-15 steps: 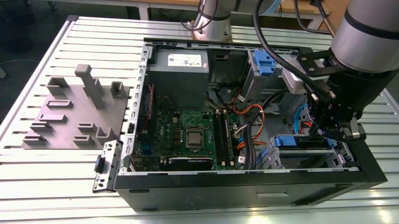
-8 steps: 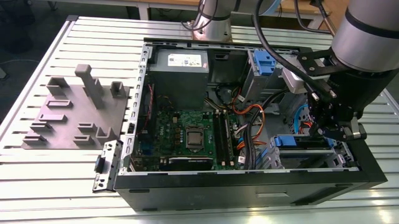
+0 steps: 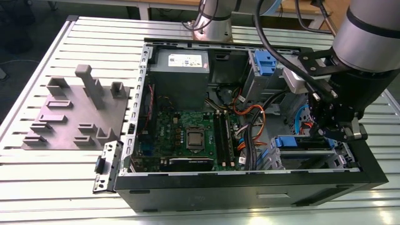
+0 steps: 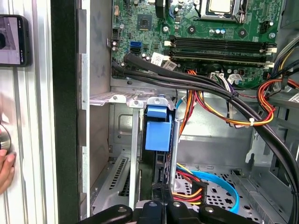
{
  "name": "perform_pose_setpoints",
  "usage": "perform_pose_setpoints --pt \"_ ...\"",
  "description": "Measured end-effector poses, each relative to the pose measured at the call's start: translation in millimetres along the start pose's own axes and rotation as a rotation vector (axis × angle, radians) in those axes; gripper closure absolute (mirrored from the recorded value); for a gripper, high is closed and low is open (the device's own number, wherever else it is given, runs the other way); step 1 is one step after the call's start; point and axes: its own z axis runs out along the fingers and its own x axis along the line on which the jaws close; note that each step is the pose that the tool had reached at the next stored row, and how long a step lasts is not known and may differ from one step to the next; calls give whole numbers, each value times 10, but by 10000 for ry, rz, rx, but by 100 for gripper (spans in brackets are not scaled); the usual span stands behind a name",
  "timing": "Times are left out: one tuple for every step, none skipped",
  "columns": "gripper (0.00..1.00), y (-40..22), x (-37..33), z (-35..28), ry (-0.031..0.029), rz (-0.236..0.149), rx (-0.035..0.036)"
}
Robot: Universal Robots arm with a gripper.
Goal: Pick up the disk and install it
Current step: 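Insert the second disk wire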
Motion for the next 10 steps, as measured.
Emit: perform_pose_setpoints --pt "89 -3 0 -13 0 0 -5" --pt "89 -6 1 -29 -5 1 -3" --pt "89 -9 2 -48 -5 1 -4" --pt "89 -12 2 -64 -5 1 -4" --pt "89 -16 3 -85 -6 0 -4" --pt "89 -22 5 -113 -7 1 -4" --pt "89 -27 6 -138 -7 1 -5" --pt "89 -31 8 -163 -6 1 -5" --pt "89 -36 9 -187 -7 1 -6" --pt "89 -40 10 -208 -6 1 -9"
